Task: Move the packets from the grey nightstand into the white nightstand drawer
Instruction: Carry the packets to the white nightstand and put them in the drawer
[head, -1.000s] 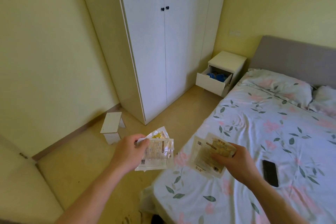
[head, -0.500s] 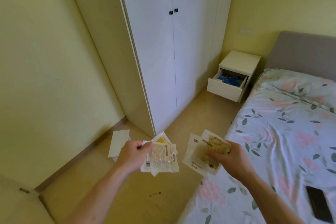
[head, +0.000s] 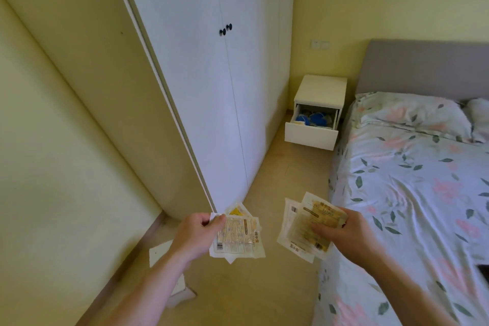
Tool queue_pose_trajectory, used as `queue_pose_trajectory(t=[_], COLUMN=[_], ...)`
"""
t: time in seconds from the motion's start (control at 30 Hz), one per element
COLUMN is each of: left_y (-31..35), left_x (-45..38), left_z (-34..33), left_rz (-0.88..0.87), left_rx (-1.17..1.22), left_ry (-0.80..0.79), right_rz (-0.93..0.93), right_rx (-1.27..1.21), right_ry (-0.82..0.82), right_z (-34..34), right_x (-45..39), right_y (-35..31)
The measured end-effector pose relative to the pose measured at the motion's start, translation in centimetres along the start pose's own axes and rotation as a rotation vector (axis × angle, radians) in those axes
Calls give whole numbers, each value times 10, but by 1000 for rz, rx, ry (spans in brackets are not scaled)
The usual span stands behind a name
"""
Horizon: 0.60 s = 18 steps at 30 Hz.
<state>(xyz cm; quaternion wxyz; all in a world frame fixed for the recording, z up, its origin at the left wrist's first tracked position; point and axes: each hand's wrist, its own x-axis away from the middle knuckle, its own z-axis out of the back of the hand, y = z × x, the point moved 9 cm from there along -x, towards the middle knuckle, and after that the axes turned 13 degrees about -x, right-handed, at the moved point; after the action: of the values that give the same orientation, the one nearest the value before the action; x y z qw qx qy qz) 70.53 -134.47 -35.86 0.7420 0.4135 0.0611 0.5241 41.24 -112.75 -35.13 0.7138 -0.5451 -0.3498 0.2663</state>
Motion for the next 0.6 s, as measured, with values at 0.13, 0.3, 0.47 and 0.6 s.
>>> queue_pose_trajectory(t=[0.13, 0.3, 0.47, 0.6], left_y=[10, 53, 123, 170], left_x=[-53, -110, -175, -238], left_z=[19, 1, -32, -60], left_rz=[-43, -128, -194, -214], left_rx=[-98, -103, -93, -117], left_ry=[-55, -170, -197, -226], right_rz=[-17, -33, -83, -103], right_rx=[6, 8, -19, -44], right_ry=[43, 139, 283, 353], right_z=[-27, -14, 36, 71], right_x=[-21, -44, -83, -141], right_y=[-8, -17, -11, -7])
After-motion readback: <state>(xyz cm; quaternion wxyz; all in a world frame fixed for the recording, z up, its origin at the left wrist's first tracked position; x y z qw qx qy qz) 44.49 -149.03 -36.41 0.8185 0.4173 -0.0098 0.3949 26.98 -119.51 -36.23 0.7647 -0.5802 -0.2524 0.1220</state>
